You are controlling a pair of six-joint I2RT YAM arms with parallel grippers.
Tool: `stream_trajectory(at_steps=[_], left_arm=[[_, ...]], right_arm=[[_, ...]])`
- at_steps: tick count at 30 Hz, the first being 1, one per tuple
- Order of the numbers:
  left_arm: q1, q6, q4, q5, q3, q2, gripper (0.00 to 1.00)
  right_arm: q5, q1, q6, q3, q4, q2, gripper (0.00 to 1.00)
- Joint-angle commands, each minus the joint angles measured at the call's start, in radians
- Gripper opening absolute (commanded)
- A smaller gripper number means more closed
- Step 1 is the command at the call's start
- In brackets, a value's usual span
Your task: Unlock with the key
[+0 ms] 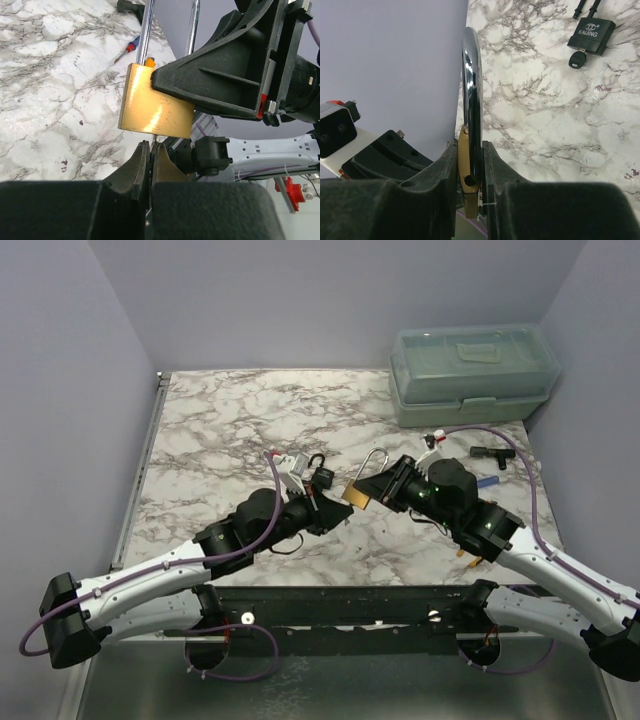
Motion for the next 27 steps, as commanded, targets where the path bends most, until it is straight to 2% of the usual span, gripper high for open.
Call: stream_trajectory(at_steps=[1, 7, 16, 18, 21, 27], left_arm=[[0.003, 0.087, -0.064, -0.097, 0.069, 0.047, 0.0], [0.001, 0.18, -0.146, -0.136, 0.134, 0.096, 0.0], [0.0, 0.298, -0.194, -0.136, 0.183, 0.123, 0.0], [0.0, 0.309, -0.195, -0.118, 0.178, 0.112, 0.04], [0.0, 0.294, -0.194, -0.085, 0.166, 0.093, 0.18], [0.0, 0.259, -0.194, -0.008, 0.136, 0.054, 0.64]], right_arm=[[-0.05, 0.021, 0.081, 0.099, -0.038, -0.01, 0.0], [0.032, 0.02, 0.139, 0.178, -0.231, 0.009, 0.01], [0.047, 0.021, 0.166, 0.139, -0.225, -0.042, 0.01], [0.052, 0.02, 0.165, 0.134, -0.226, -0.056, 0.01], [0.054, 0.02, 0.158, 0.112, -0.196, -0.085, 0.0], [0.044, 0.02, 0.155, 0.057, -0.139, -0.128, 0.01]])
